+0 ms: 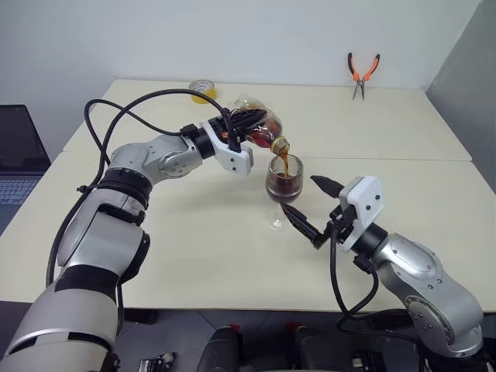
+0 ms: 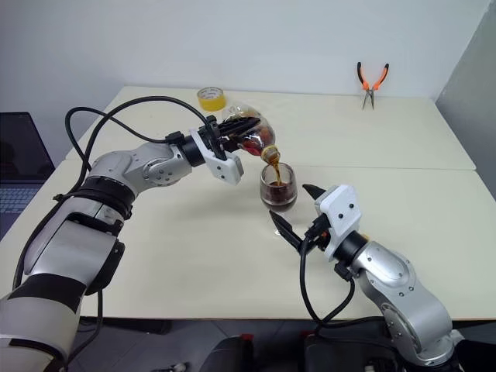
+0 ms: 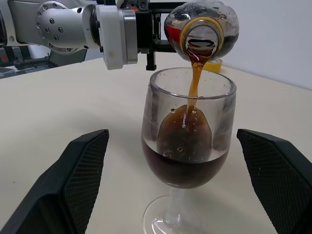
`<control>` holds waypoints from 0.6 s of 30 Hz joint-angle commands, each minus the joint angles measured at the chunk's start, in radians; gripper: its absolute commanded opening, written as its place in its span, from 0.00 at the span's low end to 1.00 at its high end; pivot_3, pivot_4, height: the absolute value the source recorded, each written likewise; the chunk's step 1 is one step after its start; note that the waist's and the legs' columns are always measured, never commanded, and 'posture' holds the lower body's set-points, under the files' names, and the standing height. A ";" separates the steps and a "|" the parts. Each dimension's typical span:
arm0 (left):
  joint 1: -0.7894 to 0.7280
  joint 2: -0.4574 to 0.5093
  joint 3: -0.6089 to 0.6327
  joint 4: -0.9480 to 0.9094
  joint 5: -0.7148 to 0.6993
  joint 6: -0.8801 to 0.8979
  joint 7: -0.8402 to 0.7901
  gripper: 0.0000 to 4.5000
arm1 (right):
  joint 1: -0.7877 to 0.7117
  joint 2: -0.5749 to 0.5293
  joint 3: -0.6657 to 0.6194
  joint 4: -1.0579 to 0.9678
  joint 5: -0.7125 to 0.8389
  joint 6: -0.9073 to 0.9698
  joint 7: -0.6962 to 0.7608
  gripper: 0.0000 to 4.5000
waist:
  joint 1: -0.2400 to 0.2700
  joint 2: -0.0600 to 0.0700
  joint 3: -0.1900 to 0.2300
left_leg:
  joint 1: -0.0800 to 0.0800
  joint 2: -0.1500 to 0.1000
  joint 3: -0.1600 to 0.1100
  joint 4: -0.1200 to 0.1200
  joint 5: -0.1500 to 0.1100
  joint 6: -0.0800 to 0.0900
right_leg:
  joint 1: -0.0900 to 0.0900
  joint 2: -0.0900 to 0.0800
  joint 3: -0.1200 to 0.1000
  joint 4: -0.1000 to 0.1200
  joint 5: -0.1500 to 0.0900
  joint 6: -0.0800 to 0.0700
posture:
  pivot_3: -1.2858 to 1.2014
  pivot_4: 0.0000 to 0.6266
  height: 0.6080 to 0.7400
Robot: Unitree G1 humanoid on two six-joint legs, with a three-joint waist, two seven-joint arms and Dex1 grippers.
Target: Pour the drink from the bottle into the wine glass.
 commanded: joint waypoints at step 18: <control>0.103 -0.058 0.157 -0.101 -0.394 0.058 -0.301 0.17 | 0.005 -0.002 0.012 -0.011 -0.032 -0.068 0.024 1.00 | -0.001 0.000 0.000 | 0.000 0.000 0.000 0.000 0.000 0.000 | 0.000 0.000 0.000 0.001 0.000 0.000 | 0.52 0.24 1.00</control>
